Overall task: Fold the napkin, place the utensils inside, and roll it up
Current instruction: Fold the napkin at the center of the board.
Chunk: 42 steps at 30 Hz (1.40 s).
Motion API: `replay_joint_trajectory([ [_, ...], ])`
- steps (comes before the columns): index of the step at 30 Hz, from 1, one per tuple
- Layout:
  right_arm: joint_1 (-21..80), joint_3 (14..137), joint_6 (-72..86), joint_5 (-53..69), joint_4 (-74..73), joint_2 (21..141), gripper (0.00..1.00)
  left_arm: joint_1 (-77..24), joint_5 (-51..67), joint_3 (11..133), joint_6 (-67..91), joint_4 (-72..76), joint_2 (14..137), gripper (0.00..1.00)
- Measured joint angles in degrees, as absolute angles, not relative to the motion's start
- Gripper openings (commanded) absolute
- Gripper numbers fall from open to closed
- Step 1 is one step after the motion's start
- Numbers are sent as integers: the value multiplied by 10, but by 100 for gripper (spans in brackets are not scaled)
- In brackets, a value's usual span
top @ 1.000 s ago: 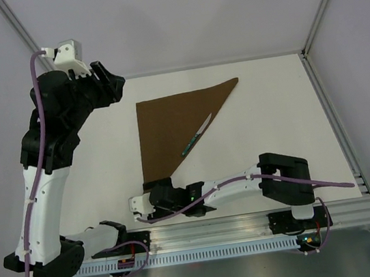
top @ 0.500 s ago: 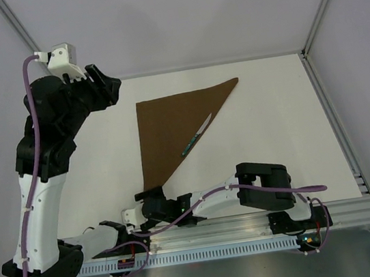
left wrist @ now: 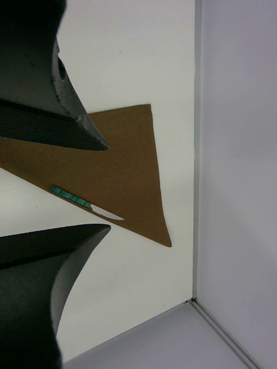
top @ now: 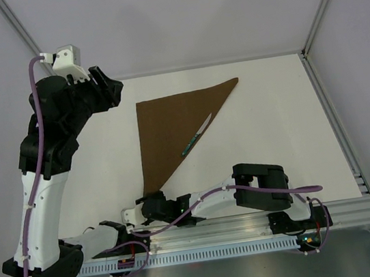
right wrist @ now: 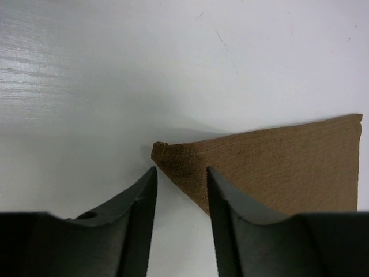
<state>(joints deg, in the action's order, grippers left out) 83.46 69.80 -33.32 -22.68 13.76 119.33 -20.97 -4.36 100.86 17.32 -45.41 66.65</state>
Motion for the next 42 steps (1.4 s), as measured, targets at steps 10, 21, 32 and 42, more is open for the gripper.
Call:
replay_joint_trajectory([
  [10,826,723,-326,-226,128,1193,19,-210,-43,1008,173,-454,667,57],
  [21,808,758,-292,-205,82,1192,33,-210,-40,1008,173,-455,675,57],
  [32,802,757,-272,-159,46,1175,58,-210,-29,1008,173,-455,684,57],
  [42,815,754,-273,-153,42,1181,60,-210,-27,1008,169,-456,688,58],
])
